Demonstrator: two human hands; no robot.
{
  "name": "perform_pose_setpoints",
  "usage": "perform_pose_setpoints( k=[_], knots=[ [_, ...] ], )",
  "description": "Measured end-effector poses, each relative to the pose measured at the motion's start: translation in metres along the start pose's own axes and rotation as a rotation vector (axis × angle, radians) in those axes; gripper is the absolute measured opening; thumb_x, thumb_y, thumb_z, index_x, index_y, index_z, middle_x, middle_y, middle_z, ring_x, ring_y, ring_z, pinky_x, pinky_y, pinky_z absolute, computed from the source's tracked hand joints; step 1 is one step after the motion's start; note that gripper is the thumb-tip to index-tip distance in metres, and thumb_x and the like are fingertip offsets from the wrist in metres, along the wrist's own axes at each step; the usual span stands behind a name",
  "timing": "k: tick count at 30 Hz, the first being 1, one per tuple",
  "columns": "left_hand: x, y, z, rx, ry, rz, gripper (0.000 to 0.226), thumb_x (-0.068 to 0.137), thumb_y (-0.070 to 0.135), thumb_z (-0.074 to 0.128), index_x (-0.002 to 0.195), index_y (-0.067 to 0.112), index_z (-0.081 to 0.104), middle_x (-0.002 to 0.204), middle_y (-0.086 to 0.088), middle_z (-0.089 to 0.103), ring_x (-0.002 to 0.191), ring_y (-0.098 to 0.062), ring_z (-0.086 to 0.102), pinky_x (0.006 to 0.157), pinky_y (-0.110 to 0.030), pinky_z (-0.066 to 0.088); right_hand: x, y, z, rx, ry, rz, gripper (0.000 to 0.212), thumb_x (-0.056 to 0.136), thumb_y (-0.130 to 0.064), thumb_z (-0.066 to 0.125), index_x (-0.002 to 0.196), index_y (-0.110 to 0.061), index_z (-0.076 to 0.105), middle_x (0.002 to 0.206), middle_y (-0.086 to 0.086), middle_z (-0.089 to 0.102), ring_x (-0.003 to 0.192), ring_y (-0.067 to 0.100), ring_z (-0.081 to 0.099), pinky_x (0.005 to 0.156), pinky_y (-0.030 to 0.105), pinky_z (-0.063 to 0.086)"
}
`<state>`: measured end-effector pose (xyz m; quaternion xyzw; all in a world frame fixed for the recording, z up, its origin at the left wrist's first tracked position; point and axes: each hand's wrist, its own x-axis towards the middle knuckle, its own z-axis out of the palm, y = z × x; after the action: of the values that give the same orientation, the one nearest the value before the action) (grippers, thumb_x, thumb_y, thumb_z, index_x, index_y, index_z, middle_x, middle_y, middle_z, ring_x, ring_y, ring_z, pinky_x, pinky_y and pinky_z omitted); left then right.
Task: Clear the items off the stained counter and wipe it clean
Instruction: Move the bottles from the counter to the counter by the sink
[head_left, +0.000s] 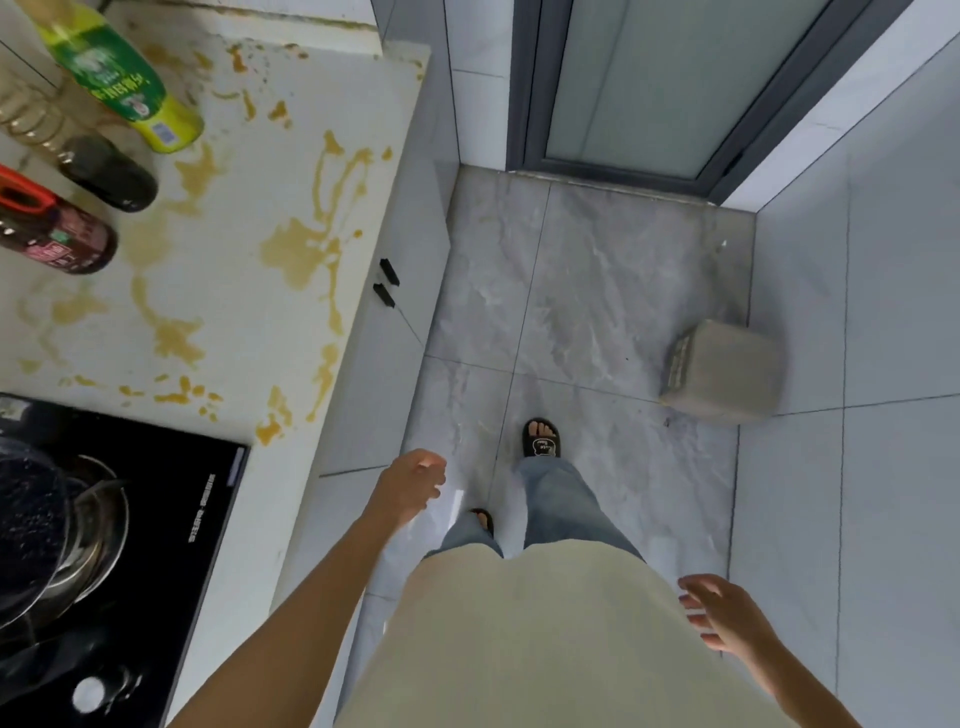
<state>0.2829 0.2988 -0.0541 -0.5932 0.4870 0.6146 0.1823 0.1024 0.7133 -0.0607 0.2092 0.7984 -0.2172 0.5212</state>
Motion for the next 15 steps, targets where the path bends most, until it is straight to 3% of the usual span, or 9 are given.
perform_pose_setpoints(
  k=[4,7,10,12,15],
  knots=[
    [0.012,0.031,0.01,-0.02,0.039,-0.022,0.033,0.111,0.02,0.052,0.133,-0.002,0.063,0.136,-0.027,0.066,0.095,-0.031,0.07,0.085,-0.036,0.057,0.022,-0.093,-0.042,-0.045,-0.066,-0.027,0.012,0.101,-0.007,0.054,0.106,-0.004,0.064,0.071,0.01,0.066,0.045,0.018,0.056,0.044,0.018,0.041],
    [0.013,0.034,0.018,0.066,0.166,-0.02,0.024,0.106,0.02,0.056,0.121,0.008,0.07,0.117,-0.014,0.075,0.092,-0.024,0.07,0.085,-0.041,0.058,0.035,-0.178,-0.054,-0.128,-0.027,-0.186,0.016,0.106,-0.017,0.057,0.111,-0.006,0.067,0.089,0.013,0.072,0.067,0.025,0.065,0.06,0.027,0.049],
    [0.006,0.024,0.023,-0.001,0.18,-0.123,0.016,0.106,0.018,0.055,0.11,0.011,0.07,0.1,-0.009,0.075,0.083,-0.023,0.07,0.074,-0.035,0.058,0.035,-0.265,-0.051,-0.273,-0.05,-0.325,0.022,0.107,-0.024,0.056,0.116,-0.008,0.067,0.101,0.013,0.073,0.08,0.024,0.069,0.064,0.029,0.052],
    [0.002,0.014,0.024,-0.063,0.186,-0.213,0.015,0.106,0.014,0.055,0.102,0.01,0.069,0.08,-0.004,0.068,0.066,-0.018,0.063,0.058,-0.025,0.047,0.035,-0.321,-0.042,-0.338,-0.09,-0.414,0.023,0.107,-0.026,0.055,0.118,-0.009,0.066,0.105,0.013,0.072,0.082,0.022,0.069,0.065,0.028,0.052],
    [-0.003,0.0,0.029,-0.103,0.226,-0.323,0.016,0.105,0.01,0.055,0.094,0.011,0.067,0.07,0.0,0.062,0.06,-0.014,0.057,0.053,-0.022,0.041,0.032,-0.398,-0.022,-0.394,-0.138,-0.538,0.021,0.108,-0.025,0.054,0.117,-0.011,0.066,0.106,0.011,0.072,0.087,0.024,0.069,0.076,0.034,0.056]
  ],
)
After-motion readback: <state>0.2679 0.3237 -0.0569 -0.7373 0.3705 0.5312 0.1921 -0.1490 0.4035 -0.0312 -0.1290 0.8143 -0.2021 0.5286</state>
